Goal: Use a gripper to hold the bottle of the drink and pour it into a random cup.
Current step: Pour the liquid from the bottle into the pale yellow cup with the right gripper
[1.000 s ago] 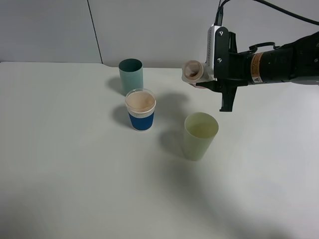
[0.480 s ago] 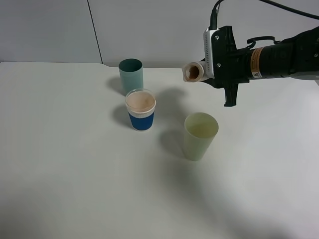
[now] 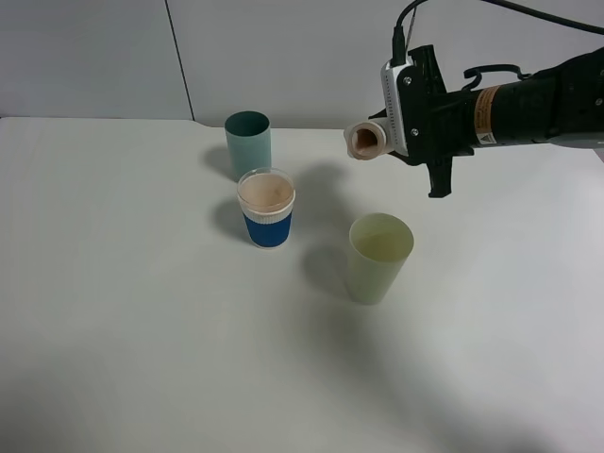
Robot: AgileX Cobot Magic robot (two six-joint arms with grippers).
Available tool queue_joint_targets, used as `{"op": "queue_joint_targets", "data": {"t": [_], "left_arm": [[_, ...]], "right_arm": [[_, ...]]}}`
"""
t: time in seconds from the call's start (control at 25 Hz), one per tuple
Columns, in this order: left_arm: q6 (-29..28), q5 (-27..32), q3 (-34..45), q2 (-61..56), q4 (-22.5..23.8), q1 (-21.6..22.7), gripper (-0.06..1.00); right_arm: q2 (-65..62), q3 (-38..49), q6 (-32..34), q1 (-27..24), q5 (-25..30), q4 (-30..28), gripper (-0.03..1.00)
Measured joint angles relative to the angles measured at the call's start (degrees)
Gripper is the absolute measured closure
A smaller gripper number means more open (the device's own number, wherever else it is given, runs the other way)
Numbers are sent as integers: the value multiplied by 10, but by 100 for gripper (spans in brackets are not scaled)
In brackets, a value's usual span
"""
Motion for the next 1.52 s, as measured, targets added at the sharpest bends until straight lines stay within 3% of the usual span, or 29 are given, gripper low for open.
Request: {"op": "queue_joint_targets", "data": {"t": [0.76, 1.28, 1.52], "left_arm": [[0, 0, 0, 0, 0, 0, 2], [0, 0, 0, 0, 0, 0, 2], [0, 0, 0, 0, 0, 0, 2]], "right_arm": [[0, 0, -71, 0, -58, -11, 61], [0, -1, -166, 0, -87, -96, 61], [0, -1, -170, 0, -88, -120, 61]]}}
